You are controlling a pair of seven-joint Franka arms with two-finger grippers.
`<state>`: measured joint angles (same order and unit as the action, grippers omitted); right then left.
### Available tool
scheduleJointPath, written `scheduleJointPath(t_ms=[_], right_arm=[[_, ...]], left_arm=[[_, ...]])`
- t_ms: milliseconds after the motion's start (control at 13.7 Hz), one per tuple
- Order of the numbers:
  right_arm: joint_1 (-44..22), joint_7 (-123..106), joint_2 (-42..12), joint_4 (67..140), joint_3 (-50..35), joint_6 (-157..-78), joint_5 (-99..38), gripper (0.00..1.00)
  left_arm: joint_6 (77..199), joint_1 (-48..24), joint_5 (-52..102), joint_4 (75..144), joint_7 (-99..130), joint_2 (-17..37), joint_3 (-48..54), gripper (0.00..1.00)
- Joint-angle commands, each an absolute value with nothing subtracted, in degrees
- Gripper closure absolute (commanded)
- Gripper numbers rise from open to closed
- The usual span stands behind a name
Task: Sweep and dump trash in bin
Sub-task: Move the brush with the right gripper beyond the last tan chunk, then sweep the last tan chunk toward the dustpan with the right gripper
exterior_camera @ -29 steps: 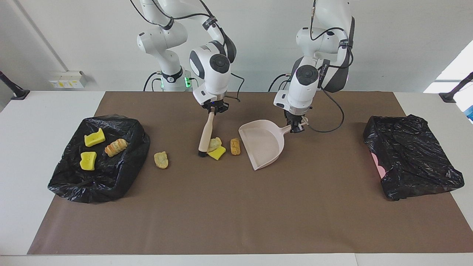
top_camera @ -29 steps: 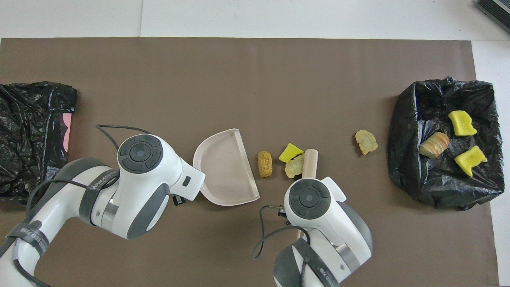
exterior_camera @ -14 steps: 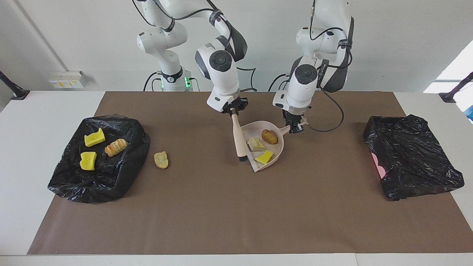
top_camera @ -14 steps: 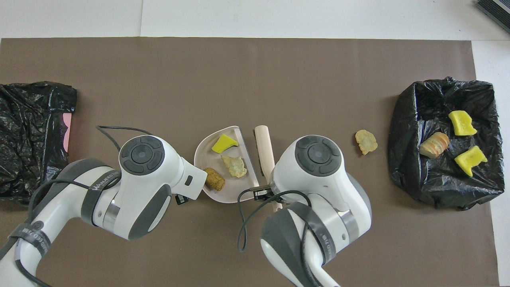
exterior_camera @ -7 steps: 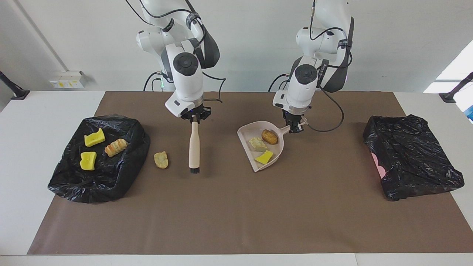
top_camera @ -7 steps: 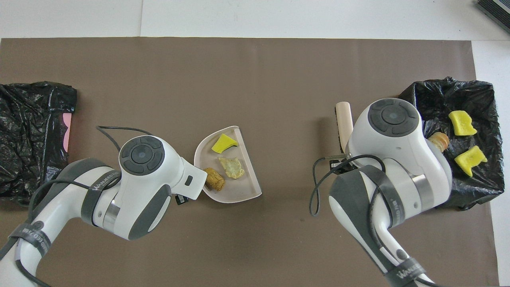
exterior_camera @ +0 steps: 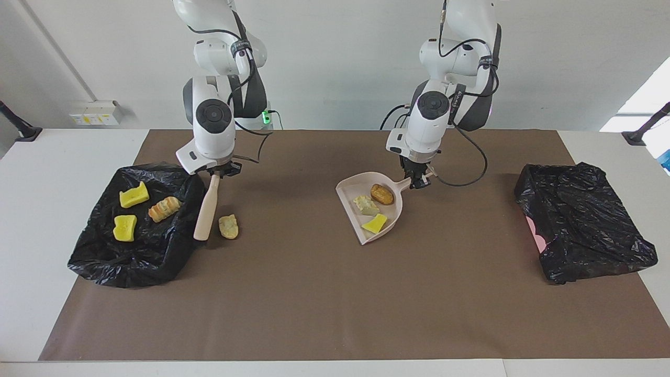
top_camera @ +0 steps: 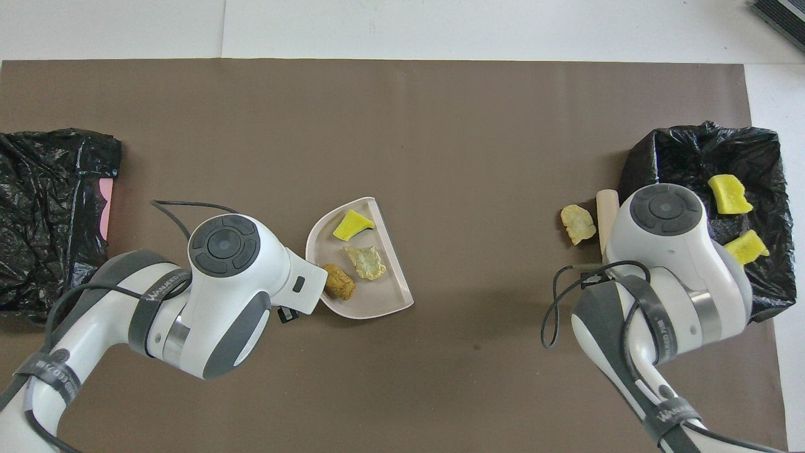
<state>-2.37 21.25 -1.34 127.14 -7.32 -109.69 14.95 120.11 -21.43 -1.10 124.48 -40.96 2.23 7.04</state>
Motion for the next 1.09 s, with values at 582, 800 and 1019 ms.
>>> scheduleJointPath(t_ms=[582,800,1019], right_arm=[[-18.6,19.2,-5.7,122.1,-8.7,-114.8,-1.1,1.0],[-23.6,13.7,-5.8,121.0,-8.7,-117.1,-8.8,1.0],[-26.6,10.2,-5.8,120.9,-8.7,-120.1,-19.3,1.0]], left_arm=[[121.6,-22.0,-2.2,125.8,-39.4,1.6,6.6,1.0],[121.6,-22.1,-2.2,126.5,-39.4,1.2,6.6,1.0],[120.7,-22.2,-2.3,126.6,-39.7,1.1,6.6,1.0]])
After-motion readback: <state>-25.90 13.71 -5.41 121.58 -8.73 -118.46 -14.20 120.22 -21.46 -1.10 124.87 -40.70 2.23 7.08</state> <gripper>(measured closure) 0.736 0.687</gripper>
